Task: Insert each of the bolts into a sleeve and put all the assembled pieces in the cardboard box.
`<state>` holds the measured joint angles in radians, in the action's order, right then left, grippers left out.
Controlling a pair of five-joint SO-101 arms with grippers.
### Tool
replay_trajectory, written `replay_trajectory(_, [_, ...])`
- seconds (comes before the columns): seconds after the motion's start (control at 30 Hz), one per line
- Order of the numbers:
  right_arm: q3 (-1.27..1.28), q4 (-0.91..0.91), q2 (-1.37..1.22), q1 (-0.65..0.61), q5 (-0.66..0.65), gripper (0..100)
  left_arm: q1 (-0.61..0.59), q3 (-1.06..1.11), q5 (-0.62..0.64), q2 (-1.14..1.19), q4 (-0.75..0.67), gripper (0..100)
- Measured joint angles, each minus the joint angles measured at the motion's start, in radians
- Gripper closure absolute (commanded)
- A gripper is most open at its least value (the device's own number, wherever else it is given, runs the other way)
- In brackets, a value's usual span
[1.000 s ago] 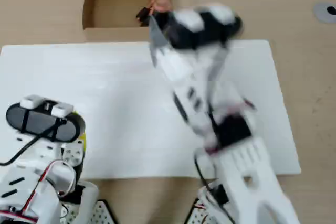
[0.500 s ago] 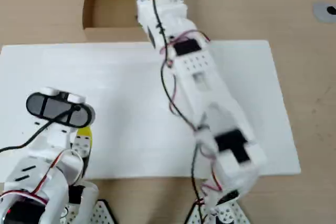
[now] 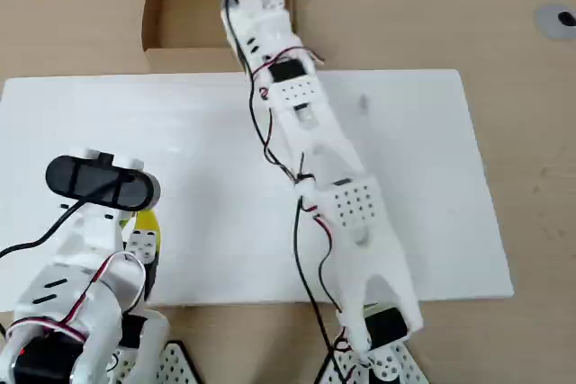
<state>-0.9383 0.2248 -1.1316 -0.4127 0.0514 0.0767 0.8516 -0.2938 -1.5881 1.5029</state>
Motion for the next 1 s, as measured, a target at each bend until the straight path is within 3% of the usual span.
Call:
replay_trajectory(0.23, [-0.218, 0.172, -0.164, 0.011, -0.017, 96.6, 0.000, 0.000, 0.000, 0.000, 0.000, 99])
replay_trajectory(0.47, [-0.377, 0.364, -0.224, 0.012, -0.015, 77.1, 0.000, 0.000, 0.000, 0.000, 0.006, 99])
replay_trajectory(0.6, [-0.451, 0.485, -0.233, 0.012, -0.014, 71.2, 0.000, 0.000, 0.000, 0.000, 0.006, 99])
replay_trajectory(1.0, [-0.674, 0.847, -0.229, 0.011, -0.015, 73.7, 0.000, 0.015, -0.002, 0.003, 0.006, 99])
